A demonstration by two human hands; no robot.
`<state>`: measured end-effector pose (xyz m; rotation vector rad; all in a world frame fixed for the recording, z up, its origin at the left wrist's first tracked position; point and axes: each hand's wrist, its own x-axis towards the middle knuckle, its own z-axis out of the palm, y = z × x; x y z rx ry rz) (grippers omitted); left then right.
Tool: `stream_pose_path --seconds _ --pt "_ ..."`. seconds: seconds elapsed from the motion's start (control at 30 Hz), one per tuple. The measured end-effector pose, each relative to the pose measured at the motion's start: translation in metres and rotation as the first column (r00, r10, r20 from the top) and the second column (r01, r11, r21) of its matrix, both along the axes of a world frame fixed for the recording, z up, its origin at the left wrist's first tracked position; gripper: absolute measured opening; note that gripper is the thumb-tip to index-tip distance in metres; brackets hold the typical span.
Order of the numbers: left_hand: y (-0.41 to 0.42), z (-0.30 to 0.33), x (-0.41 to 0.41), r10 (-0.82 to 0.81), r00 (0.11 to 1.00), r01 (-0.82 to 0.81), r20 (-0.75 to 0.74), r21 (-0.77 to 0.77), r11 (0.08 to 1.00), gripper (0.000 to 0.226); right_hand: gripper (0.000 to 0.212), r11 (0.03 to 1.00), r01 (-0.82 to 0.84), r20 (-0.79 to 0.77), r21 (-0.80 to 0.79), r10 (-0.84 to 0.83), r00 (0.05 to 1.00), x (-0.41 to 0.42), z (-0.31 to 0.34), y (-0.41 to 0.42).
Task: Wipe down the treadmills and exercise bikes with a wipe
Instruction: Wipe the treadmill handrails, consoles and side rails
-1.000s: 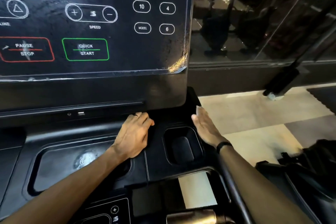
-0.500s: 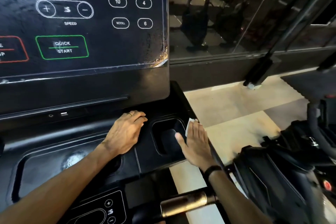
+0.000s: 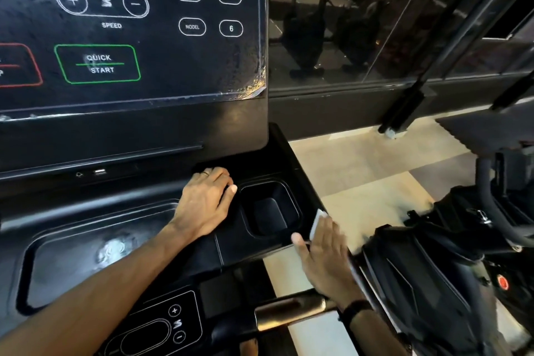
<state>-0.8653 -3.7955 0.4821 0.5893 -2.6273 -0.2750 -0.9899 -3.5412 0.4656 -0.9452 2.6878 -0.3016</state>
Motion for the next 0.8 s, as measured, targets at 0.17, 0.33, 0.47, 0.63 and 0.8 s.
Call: stream_pose_path --seconds 0.17,0.33,0.47,0.63,0.8 --pt "-0.004 -0.002 0.001 0.001 1.0 -0.001 -0.022 0.011 1.0 0.043 0.107 0.944 -0.331 -0.111 0.0 0.329 0.938 0.028 0.004 -0.05" --pt "-0.003 -0.001 0.0 0.004 1.0 -0.003 -0.029 0.014 1.0 0.044 0.096 0.903 -0.428 -0.101 -0.038 0.423 0.901 0.069 0.014 -0.067" --pt "-0.002 -0.001 0.0 0.004 0.999 -0.003 -0.032 0.021 1.0 0.046 0.099 0.906 -0.418 -0.082 -0.066 0.412 0.907 0.075 0.019 -0.071" --pt "-0.004 0.0 0.003 0.014 1.0 -0.013 -0.017 0.034 0.999 0.048 0.078 0.973 -0.232 0.088 0.016 0.229 0.969 0.039 0.034 -0.099" --pt "-0.004 0.002 0.001 0.001 1.0 -0.001 -0.024 0.039 0.999 0.048 0.045 0.99 -0.106 0.267 -0.091 0.127 0.955 0.008 0.045 -0.115"
